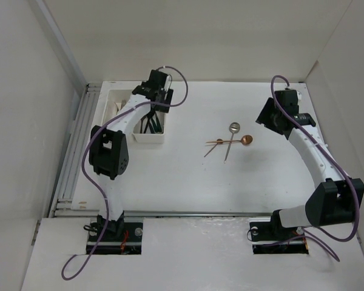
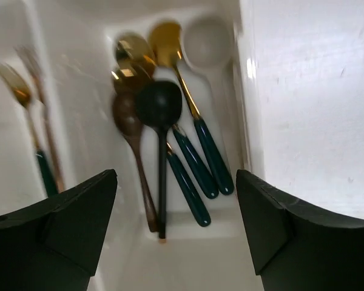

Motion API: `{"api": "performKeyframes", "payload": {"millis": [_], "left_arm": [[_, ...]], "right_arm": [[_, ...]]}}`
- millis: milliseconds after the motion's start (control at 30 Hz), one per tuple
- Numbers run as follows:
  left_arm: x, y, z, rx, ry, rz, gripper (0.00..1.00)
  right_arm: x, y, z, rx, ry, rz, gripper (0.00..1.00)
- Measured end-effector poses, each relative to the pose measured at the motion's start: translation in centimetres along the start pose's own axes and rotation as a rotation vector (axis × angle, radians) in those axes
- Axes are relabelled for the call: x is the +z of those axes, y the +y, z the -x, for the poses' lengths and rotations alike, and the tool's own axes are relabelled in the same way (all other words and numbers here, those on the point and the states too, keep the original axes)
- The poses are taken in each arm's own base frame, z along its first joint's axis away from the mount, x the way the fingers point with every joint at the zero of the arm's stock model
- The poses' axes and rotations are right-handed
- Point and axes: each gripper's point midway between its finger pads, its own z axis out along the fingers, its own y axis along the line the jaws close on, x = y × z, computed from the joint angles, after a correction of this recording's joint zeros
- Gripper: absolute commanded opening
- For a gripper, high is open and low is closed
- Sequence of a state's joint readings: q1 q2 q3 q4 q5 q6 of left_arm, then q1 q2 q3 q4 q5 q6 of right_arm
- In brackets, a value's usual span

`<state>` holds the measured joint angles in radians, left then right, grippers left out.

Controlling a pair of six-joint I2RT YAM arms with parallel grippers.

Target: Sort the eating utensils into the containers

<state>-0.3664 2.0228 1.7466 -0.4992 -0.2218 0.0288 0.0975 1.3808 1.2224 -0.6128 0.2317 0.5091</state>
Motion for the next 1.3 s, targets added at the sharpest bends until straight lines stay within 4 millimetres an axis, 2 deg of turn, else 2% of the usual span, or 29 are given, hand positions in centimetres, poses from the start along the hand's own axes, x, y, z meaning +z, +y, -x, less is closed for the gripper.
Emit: {"api": "performKeyframes", "payload": {"millis": [100, 167, 233, 300, 367, 467, 567, 667, 767, 833, 933, 1133, 1300], "left_arm": [[-2.4, 0.2, 5.1, 0.019, -0.129, 0.023, 0.77], [-4.8, -1.2, 9.0, 0.058, -0.251, -0.005, 0.77], [-7.4, -4.2, 11.0, 0.134, -0.343, -0.078, 0.77], [-10.0, -9.2, 11.3, 0.255, -0.401, -0.208, 0.77], [-12.1, -15.0, 10.2, 0.404, -0.437, -0.348, 0.74], [-13.2, -23.3, 5.9, 0.621, -0.423, -0.534, 0.68], [-12.1, -29.6, 0.8, 0.775, -0.36, -0.66, 0.67], [-9.2, -33.1, -3.6, 0.862, -0.281, -0.716, 0.67], [-6.5, -34.2, -6.0, 0.884, -0.226, -0.71, 0.62], [-5.0, -34.3, -6.5, 0.879, -0.209, -0.689, 0.6], [-3.3, -34.6, -5.9, 0.849, -0.206, -0.662, 0.57], [-1.6, -32.9, -4.9, 0.771, -0.186, -0.663, 0.49], [-0.2, -31.7, -4.8, 0.748, -0.157, -0.674, 0.38]], "right_arm": [[0.0, 0.4, -0.3, -0.017, 0.017, 0.027, 0.69], [-0.1, 0.7, -0.5, -0.029, 0.028, 0.047, 0.7], [-0.2, 1.1, -0.7, -0.04, 0.041, 0.072, 0.7], [-0.3, 1.6, -0.9, -0.047, 0.05, 0.102, 0.71], [-0.3, 2.1, -0.8, -0.052, 0.053, 0.131, 0.71], [-0.6, 2.1, -0.6, -0.035, 0.054, 0.155, 0.71], [-1.4, 0.5, 1.0, 0.05, 0.02, 0.136, 0.7], [-2.8, -2.4, 3.5, 0.158, -0.056, 0.082, 0.7], [-5.3, -4.2, 5.4, 0.217, -0.145, 0.045, 0.7], [-7.0, -4.1, 6.3, 0.23, -0.19, 0.057, 0.7], [-8.6, -3.9, 7.2, 0.241, -0.234, 0.08, 0.7], [-8.9, -3.8, 7.0, 0.242, -0.231, 0.086, 0.7], [-8.9, -3.5, 6.9, 0.239, -0.221, 0.105, 0.7]]}}
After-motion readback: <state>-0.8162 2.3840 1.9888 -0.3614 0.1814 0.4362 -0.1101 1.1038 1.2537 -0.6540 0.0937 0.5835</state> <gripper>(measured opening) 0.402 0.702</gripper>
